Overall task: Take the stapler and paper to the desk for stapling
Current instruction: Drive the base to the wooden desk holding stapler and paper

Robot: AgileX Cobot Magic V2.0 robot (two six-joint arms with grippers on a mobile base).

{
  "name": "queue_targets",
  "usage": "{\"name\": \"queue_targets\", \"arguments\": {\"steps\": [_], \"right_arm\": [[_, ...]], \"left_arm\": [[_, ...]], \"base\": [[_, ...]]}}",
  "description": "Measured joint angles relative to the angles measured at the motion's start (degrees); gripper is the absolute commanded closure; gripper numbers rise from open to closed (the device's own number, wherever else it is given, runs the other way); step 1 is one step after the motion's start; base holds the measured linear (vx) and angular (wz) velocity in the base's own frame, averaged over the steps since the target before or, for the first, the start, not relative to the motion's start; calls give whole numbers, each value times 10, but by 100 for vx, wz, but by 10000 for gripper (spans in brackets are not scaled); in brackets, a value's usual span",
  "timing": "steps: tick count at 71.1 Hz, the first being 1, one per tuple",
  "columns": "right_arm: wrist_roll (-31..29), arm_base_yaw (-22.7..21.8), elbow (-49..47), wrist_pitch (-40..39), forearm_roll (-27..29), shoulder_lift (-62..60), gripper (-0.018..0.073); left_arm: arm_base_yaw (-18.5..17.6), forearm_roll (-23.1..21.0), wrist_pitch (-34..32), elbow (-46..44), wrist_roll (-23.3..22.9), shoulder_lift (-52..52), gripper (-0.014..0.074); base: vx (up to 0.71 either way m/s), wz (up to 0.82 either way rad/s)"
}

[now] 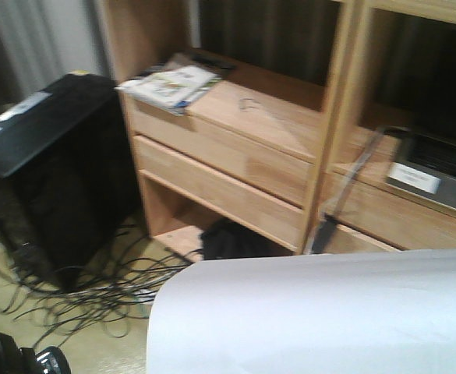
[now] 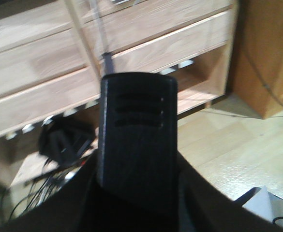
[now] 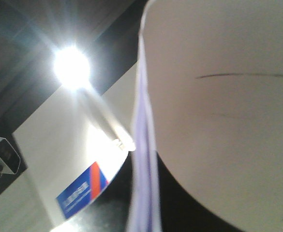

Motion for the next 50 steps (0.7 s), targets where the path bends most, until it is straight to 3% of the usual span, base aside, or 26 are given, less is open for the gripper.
{"name": "queue_targets", "arguments": {"steps": [27,50], "right_arm": [[0,0,0,0,0,0,568],[0,0,0,-10,0,0,568]], "left_arm": [[0,0,0,0,0,0,603],[0,0,0,0,0,0,603]], "base": [[6,57],[10,79]]}}
